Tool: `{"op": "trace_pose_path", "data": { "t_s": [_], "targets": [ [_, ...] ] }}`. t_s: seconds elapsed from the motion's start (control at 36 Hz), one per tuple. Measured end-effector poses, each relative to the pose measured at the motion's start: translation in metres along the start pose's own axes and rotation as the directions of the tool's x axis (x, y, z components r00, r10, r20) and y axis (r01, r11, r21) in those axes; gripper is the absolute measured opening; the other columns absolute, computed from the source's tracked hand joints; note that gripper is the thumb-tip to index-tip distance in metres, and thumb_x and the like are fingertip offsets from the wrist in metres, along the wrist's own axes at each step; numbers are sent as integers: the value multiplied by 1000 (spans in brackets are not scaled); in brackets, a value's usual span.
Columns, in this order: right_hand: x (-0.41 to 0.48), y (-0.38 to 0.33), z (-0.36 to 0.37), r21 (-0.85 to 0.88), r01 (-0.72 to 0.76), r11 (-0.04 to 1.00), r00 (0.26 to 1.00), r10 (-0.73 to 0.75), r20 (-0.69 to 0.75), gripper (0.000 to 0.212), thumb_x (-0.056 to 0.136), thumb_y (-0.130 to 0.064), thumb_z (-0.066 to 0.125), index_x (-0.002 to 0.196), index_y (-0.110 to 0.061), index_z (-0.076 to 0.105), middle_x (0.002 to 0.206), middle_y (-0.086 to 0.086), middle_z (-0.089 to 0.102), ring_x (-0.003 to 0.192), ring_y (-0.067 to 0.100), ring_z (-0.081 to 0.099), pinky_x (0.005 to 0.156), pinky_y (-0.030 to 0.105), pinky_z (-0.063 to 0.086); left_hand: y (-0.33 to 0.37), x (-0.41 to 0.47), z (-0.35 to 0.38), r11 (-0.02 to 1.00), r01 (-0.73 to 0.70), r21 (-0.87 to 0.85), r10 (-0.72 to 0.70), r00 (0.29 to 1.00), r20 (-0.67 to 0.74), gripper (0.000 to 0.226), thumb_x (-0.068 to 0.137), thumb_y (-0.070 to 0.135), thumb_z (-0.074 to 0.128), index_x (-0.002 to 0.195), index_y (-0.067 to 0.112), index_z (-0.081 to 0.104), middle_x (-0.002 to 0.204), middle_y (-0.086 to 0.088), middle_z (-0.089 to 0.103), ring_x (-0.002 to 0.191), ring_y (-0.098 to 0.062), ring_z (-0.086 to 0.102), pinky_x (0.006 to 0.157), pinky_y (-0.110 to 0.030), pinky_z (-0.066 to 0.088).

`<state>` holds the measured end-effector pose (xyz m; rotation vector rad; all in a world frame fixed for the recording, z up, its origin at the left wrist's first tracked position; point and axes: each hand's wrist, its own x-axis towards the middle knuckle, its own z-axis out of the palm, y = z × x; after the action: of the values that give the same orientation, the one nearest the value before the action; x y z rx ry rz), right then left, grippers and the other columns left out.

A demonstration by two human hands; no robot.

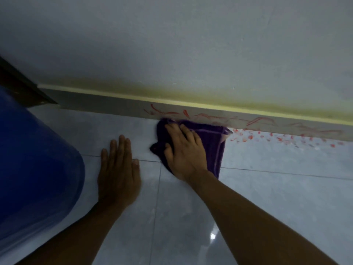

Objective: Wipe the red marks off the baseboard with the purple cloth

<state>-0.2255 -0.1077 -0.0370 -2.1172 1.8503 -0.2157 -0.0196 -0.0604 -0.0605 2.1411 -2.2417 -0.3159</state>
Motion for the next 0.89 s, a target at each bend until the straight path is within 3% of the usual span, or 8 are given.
{"op": "trace_pose_path", "data": {
  "t_s": [0.08, 0.19, 0.31, 0.44, 0.5, 0.61, 0.81, 0.89],
  "targets": [
    [-22, 37, -12, 34, -158, 987, 986, 159, -53, 55, 99, -39, 42, 153, -27, 33, 158, -3, 38, 145, 23, 31, 120, 42, 24, 6, 4, -5, 995, -67, -72, 66, 998, -13, 66, 103, 35, 19, 163, 10, 16, 173, -10, 12, 161, -26, 9, 131, -52, 8],
    [-51, 97, -34, 42, -416, 908, 895, 417, -160, 51, 99, -38, 44, 149, -27, 37, 150, 8, 48, 140, 29, 38, 115, 45, 28, 26, 17, -2, 973, -160, -168, 161, 987, -9, 69, 102, 42, 25, 164, 13, 18, 174, -7, 12, 161, -24, 9, 131, -49, 4],
    [-56, 110, -36, -2, -436, 900, 888, 430, -164, 50, 103, -37, 37, 151, -23, 33, 154, 7, 43, 145, 28, 33, 120, 47, 23, 41, 19, 6, 976, -189, -103, 192, 981, 17, 72, 104, 53, 22, 165, 17, 12, 175, -3, 6, 162, -22, 2, 130, -53, 8],
    [-40, 63, -15, 81, -561, 824, 803, 566, -188, 60, 103, -38, 31, 158, -15, 22, 164, 7, 26, 153, 28, 15, 125, 48, 12, 43, 20, 6, 980, -174, -93, 176, 984, 13, 73, 103, 54, 24, 165, 19, 10, 175, -1, 3, 162, -21, -1, 130, -52, 7],
    [-33, 40, -9, 93, -491, 866, 853, 500, -148, 60, 103, -39, 31, 158, -17, 20, 165, 6, 24, 154, 28, 13, 126, 48, 10, 44, 21, 7, 983, -169, -77, 170, 985, 16, 73, 104, 55, 22, 165, 20, 9, 175, -2, 3, 162, -21, -1, 130, -52, 8],
    [-16, 2, -2, 87, -185, 979, 981, 189, -38, 59, 102, -39, 32, 158, -21, 24, 166, 3, 23, 154, 25, 11, 126, 43, 3, 44, 21, 9, 986, -164, -42, 165, 986, 26, 73, 104, 57, 18, 165, 19, 11, 175, -3, 5, 162, -24, 2, 130, -52, 9],
    [-8, 30, -6, -23, -18, 1000, 1000, 18, -4, 57, 105, -40, 32, 158, -20, 31, 163, -2, 33, 148, 25, 28, 122, 42, 17, 53, 26, 3, 988, -152, -14, 152, 987, 48, 75, 101, 51, 19, 162, 8, 20, 170, -16, 22, 158, -35, 21, 129, -54, 16],
    [-14, 47, -11, -29, -19, 999, 999, 18, -38, 54, 103, -37, 37, 155, -20, 37, 158, -2, 41, 143, 25, 35, 120, 43, 24, 69, 32, 0, 989, -143, -44, 144, 989, 25, 73, 99, 44, 22, 162, 6, 22, 169, -17, 26, 156, -35, 26, 130, -51, 14]
  ]
}}
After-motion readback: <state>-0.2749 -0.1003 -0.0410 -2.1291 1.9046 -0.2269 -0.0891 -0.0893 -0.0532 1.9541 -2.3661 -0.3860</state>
